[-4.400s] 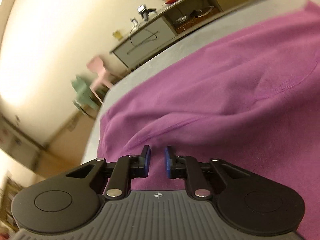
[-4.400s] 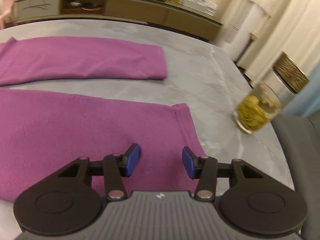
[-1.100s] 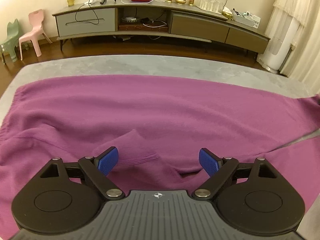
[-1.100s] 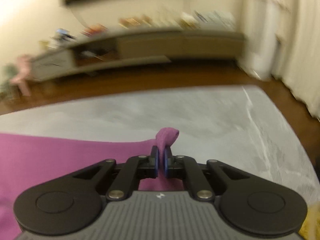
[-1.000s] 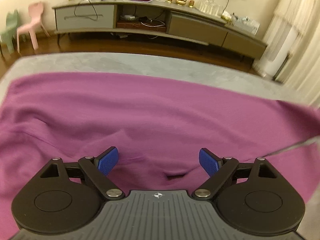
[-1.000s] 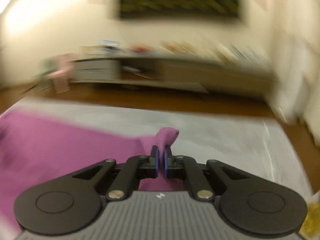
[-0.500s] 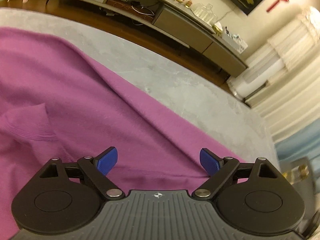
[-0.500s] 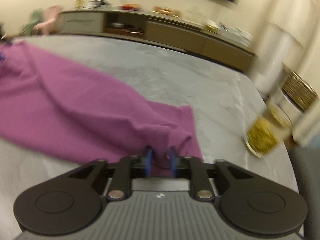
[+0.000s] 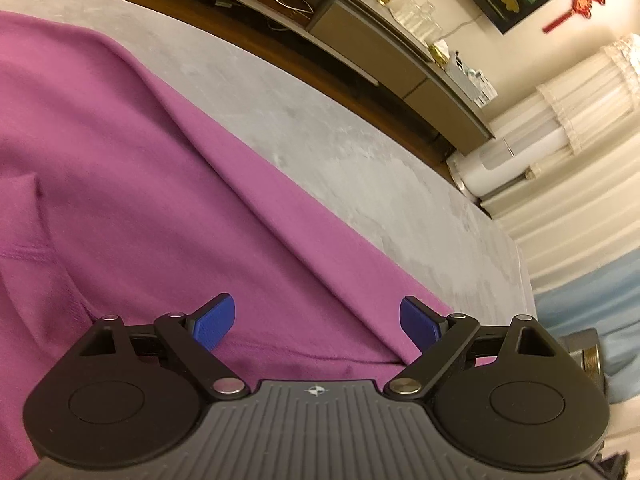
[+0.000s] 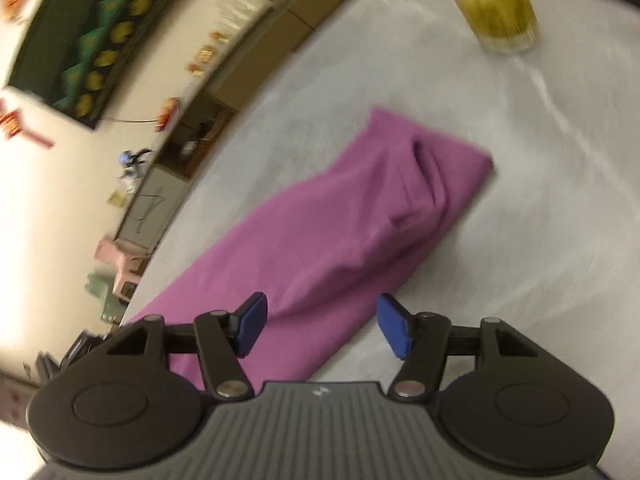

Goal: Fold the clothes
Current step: 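Grasp the sweater sleeve cuff with the right gripper, then fold the sleeve cuff across the body with the right gripper while the left gripper pinches the sweater side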

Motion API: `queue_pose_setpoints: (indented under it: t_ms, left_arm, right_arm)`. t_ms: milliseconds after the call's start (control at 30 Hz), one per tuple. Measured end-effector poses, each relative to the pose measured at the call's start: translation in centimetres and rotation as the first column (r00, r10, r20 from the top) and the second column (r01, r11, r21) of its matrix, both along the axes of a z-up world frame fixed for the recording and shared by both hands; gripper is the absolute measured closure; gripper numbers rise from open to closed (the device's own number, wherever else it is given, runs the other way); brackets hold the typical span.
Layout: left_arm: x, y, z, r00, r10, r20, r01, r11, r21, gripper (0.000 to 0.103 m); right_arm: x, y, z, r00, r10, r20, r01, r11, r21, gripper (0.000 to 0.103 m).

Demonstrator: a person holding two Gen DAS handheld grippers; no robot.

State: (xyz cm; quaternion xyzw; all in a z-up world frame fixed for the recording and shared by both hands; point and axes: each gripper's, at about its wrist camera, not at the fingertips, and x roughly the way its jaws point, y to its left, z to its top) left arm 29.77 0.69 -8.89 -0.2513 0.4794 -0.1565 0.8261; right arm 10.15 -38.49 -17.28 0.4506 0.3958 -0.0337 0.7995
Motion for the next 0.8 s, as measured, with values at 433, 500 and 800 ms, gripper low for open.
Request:
queue_pose_setpoints:
  t_ms: [433, 500, 800]
  left_arm:
    - [-0.1, -2.8, -1.6, 0.999, -0.035, -0.009, 0.035, 0.999, -0.026, 0.012]
    - [0.0, -3.2, -1.9, 0.999, -0.035, -0.013, 0.035, 0.999, -0.036, 0.012]
    - [1.1, -4.4, -3.2, 0.999, -0.041, -0.028, 0.038, 0.994, -0.102, 0.011]
  right_arm:
    - [4.5, 0.8, 0.9, 0.986, -0.150, 0.073, 0.155, 0.985, -0.075, 0.099]
    - [3.2, 1.4, 3.3, 0.967, -0.143, 0.208, 0.156, 0.987, -0.046, 0.100]
    - [1.0, -0.3, 2.1, 0.922, -0.190, 0.337, 0.143, 0.977, 0.160, 0.100]
